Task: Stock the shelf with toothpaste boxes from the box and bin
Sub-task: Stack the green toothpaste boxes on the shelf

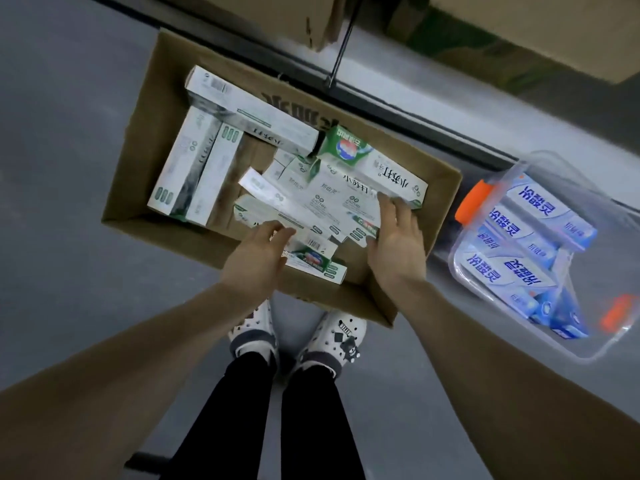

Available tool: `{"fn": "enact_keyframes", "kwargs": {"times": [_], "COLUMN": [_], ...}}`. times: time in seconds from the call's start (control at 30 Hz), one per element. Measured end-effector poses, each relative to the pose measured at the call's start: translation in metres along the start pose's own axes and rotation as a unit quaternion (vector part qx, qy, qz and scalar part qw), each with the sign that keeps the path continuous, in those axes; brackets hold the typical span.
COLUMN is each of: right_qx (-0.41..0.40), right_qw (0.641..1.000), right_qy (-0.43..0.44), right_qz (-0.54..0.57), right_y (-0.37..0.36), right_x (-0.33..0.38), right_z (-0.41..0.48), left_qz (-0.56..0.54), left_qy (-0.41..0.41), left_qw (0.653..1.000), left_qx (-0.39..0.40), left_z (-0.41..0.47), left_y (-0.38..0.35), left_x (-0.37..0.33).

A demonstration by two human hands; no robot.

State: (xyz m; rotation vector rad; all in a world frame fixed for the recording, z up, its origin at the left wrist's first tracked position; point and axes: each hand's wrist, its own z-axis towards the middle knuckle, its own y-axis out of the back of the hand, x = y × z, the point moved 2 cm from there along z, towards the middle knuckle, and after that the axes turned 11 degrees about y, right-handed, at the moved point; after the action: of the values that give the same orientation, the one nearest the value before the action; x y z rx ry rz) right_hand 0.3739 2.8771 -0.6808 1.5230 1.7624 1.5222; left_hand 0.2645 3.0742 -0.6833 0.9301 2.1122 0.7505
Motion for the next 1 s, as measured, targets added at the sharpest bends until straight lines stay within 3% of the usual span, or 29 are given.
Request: {"fn": "enact_keyframes", "kwargs": {"times": [0.2, 0.4, 0.53, 0.63, 0.8, 1.0], "right_qx": [-0.023, -0.065, -0.085, -0.098, -0.071, -0.022], "right_qw": [0.999, 0.998, 0.996, 0.995, 0.996, 0.997], "right_qy": [0.012, 0.006, -0.008, -0.022, -0.039, -0.061], "right_qz": [-0.026, 0.002, -0.026, -0.022, -0.034, -0.037], "right_y": [-0.031, -0.057, -0.063, -0.063, -0.063, -0.054], "right_x": [-0.032, -0.047, -0.049, -0.05, -0.046, -0.041], "right_z": [0.05, 0.073, 0.076, 0.081, 0.095, 0.103], "left_qz": [0.024, 0.052, 0.121, 0.166, 0.244, 0.176], "left_qy": [0.01, -0.04, -0.042, -0.042, -0.061, -0.053], "left_qw": [1.0, 0.997, 0.992, 0.985, 0.966, 0.979], "left_qx": [0.014, 0.033, 0.01, 0.034, 0.06, 0.094], "left_z": [0.035, 0.057, 0.069, 0.077, 0.095, 0.086], "left_y": [-0.038, -0.07, -0.075, -0.073, -0.07, -0.059], "left_x": [0.02, 0.028, 0.026, 0.02, 0.017, 0.022]}}
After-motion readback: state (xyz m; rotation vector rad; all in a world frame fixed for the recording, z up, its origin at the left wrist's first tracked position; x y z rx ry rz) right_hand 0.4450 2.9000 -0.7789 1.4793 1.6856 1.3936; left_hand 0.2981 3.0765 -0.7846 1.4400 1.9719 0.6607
